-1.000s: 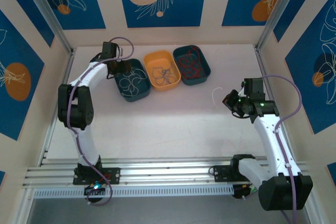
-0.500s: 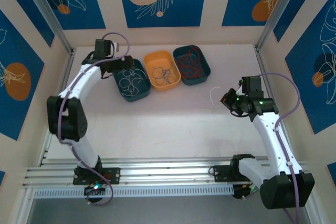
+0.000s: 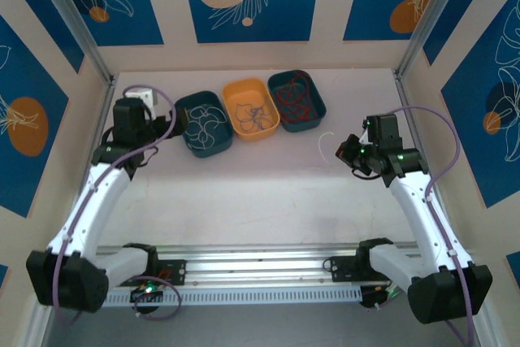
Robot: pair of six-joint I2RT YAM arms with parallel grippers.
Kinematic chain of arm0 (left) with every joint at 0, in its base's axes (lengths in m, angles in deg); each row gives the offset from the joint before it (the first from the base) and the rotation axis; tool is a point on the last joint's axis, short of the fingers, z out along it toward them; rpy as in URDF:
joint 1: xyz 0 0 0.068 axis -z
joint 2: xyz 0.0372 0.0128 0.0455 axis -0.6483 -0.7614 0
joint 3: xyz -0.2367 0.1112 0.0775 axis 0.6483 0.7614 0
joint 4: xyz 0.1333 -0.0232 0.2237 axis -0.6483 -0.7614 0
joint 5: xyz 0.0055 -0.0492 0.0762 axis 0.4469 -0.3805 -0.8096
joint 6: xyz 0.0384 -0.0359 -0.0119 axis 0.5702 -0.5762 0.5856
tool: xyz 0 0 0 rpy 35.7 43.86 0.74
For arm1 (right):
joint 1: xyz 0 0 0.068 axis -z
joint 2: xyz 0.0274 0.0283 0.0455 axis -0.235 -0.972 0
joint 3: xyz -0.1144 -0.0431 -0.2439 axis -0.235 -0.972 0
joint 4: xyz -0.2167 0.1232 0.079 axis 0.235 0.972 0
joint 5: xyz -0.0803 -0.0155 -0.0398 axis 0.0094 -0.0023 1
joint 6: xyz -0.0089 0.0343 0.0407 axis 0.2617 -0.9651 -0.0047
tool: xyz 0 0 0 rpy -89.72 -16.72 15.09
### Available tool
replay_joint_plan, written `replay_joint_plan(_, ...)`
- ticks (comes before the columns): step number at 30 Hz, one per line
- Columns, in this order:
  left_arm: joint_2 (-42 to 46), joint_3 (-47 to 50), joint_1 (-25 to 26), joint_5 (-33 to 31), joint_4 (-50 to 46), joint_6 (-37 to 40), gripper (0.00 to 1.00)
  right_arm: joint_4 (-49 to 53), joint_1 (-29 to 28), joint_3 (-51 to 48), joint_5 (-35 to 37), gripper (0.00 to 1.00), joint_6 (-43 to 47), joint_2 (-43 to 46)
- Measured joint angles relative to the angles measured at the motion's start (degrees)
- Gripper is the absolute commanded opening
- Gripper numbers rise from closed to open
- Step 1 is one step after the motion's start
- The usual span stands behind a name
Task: Untangle the cables
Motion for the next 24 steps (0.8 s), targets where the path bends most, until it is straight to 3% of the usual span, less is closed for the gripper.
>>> replay_joint_plan(13,23.7,18.7,0.0,-2.9,-0.2,-6.4,1.0,-0.3,-13.8,12.1,3.1,0.0,0.7,-6.4)
replay_joint_plan(24,32.9,25.7,0.0,-5.2,-3.9,-11.9,1.0,-3.1,-23.1,34.9,3.2,0.0,6.4,-25.9)
